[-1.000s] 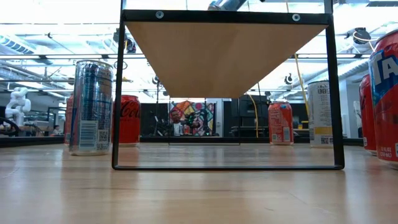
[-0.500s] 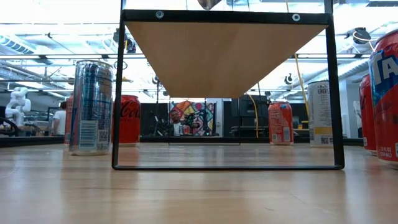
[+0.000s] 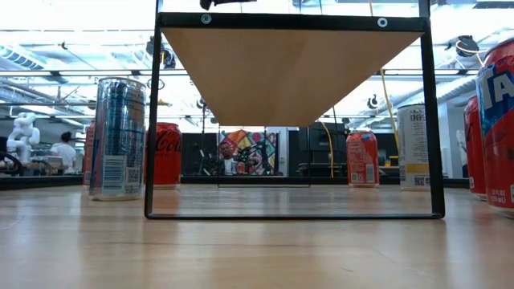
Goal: Place canned beverage on shelf
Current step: Put the top right blue soda can on the shelf
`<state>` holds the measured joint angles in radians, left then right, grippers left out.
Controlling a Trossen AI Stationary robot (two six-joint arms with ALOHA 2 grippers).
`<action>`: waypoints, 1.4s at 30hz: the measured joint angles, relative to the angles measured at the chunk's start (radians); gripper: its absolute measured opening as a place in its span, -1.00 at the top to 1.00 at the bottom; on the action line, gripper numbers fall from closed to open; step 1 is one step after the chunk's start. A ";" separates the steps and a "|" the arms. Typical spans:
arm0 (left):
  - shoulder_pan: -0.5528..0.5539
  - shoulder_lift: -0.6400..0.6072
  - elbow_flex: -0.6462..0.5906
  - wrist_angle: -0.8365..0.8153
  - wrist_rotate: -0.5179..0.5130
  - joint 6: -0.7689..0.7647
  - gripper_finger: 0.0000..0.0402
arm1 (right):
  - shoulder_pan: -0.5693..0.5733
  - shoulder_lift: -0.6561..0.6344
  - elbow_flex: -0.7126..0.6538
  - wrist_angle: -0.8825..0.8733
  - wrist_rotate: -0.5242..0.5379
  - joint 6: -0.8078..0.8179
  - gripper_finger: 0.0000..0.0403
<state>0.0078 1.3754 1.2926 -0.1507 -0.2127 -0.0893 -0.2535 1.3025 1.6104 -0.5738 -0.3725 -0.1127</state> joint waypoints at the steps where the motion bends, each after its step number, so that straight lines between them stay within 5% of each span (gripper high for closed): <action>1: 0.000 0.000 0.000 0.001 -0.001 0.000 -0.66 | 0.000 0.001 0.000 0.004 0.000 0.000 -0.03; 13: -0.002 0.005 0.000 0.007 -0.005 0.001 -0.63 | 0.000 0.017 0.000 0.030 -0.002 0.023 -0.03; 25: -0.002 0.005 0.000 -0.005 -0.005 0.011 -0.21 | 0.001 0.024 0.000 0.024 -0.013 0.029 -0.03; 42: -0.002 -0.001 0.000 -0.013 0.007 -0.009 -0.21 | 0.001 0.022 0.000 0.028 0.004 0.048 -0.15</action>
<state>0.0063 1.3747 1.2927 -0.1638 -0.2057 -0.0982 -0.2527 1.3242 1.6104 -0.5455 -0.3681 -0.0646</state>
